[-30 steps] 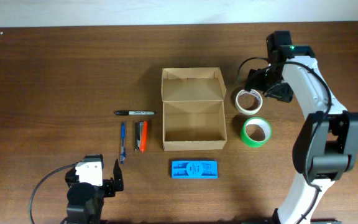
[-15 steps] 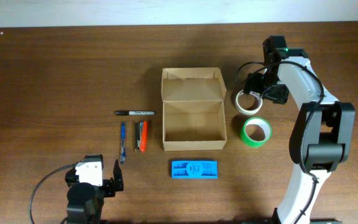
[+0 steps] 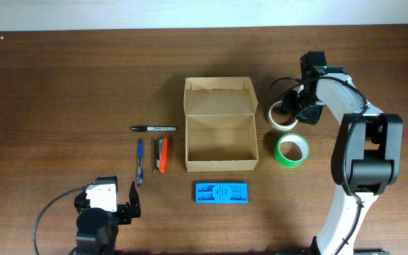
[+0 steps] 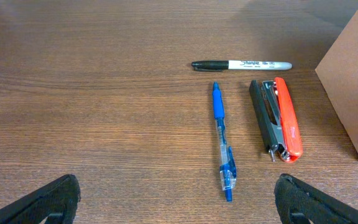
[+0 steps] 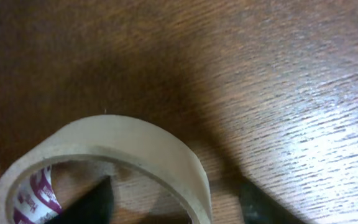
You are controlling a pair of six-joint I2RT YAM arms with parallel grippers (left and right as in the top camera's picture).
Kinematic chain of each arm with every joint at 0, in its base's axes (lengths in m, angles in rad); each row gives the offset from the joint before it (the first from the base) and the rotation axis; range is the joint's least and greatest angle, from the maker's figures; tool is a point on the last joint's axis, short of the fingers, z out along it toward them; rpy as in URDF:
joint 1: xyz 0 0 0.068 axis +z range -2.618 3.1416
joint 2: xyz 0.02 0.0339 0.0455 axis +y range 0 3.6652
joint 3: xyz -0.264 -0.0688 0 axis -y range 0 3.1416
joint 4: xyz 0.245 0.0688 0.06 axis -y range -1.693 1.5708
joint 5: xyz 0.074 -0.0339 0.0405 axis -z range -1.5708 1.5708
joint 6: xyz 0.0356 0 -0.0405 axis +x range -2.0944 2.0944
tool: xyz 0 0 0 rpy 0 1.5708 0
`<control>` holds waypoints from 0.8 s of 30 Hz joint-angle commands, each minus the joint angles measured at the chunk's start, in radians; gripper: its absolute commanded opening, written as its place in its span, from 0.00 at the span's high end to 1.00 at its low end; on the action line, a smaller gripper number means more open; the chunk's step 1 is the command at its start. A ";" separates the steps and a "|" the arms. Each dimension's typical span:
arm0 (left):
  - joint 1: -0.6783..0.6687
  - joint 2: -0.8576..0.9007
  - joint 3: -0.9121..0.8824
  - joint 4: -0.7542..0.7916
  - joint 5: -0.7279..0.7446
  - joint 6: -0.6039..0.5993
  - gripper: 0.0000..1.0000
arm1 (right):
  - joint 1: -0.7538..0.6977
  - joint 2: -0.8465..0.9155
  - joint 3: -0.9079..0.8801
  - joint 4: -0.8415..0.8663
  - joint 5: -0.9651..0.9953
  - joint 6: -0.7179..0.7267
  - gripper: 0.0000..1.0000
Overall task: Pack container
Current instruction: 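Reach the right gripper to the white tape roll and grasp its rim, then carry the white tape roll into the box and release it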
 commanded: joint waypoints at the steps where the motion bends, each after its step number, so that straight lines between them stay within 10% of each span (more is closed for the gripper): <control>1: 0.006 -0.009 -0.006 0.002 -0.010 0.023 0.00 | -0.003 0.016 -0.024 0.008 -0.033 0.016 0.65; 5: 0.006 -0.009 -0.006 0.002 -0.010 0.023 0.01 | -0.004 0.013 -0.021 0.005 -0.032 0.016 0.96; 24: 0.006 -0.009 -0.006 0.002 -0.010 0.023 0.00 | 0.070 -0.223 0.322 -0.283 -0.025 -0.294 0.96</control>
